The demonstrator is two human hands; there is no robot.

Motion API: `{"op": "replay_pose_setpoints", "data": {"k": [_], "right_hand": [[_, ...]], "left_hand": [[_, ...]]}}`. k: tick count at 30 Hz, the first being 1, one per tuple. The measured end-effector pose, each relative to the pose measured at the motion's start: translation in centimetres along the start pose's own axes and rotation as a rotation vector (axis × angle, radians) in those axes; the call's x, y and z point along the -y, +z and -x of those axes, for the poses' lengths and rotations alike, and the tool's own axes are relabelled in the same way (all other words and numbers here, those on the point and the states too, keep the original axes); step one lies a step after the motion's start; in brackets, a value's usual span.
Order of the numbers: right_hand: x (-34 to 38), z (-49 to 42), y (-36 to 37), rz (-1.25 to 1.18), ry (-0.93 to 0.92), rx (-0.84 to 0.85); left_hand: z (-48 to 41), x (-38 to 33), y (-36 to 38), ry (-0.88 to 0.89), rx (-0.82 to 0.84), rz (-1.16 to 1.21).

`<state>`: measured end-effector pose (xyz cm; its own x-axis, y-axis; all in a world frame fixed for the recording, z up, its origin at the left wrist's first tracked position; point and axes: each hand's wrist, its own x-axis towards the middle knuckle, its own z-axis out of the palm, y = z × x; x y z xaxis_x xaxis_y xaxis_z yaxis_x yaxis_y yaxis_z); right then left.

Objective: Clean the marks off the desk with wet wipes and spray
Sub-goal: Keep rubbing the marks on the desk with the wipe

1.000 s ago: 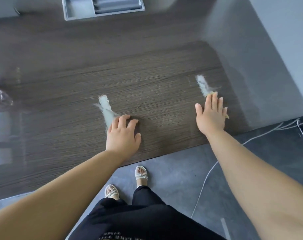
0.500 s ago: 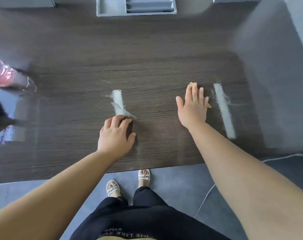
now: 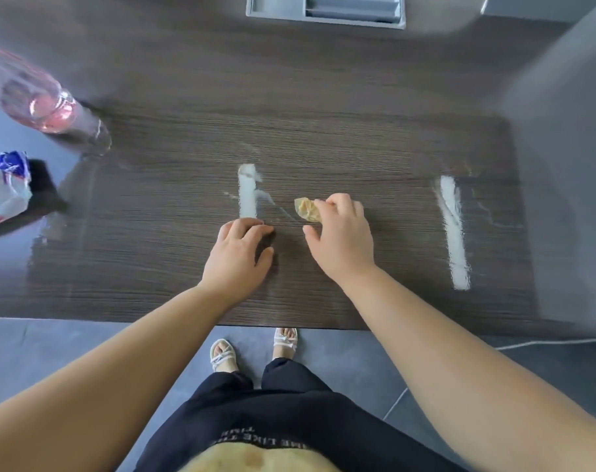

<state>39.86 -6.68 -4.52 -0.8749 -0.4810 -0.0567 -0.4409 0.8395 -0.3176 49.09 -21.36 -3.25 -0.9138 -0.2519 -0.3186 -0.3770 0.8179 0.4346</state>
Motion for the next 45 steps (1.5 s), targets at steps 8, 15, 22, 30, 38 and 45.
{"op": "replay_pose_setpoints", "data": {"k": [8,15,22,30,38,45], "right_hand": [[2.6,1.0,2.6,-0.052,-0.215,-0.093],[6.0,2.6,3.3,-0.214,-0.469,0.054],[14.3,-0.4,1.2,-1.122,0.139,0.559],[15.4,-3.0,4.9,-0.188,-0.352,0.175],[15.9,-1.8,5.1,-0.057,-0.504,0.124],[24.5,-7.4,7.2,-0.061,-0.463,0.19]], "left_hand": [[0.7,1.2,-0.6,-0.014,-0.049,0.05],[2.3,4.8,-1.9,-0.176,-0.15,0.117],[4.4,9.8,-4.7,-0.372,-0.281,0.233],[4.3,16.3,-8.0,-0.385,-0.214,0.252],[3.9,19.4,-9.5,-0.245,-0.172,0.19],[5.5,23.4,-11.8,-0.258,-0.163,0.205]]}}
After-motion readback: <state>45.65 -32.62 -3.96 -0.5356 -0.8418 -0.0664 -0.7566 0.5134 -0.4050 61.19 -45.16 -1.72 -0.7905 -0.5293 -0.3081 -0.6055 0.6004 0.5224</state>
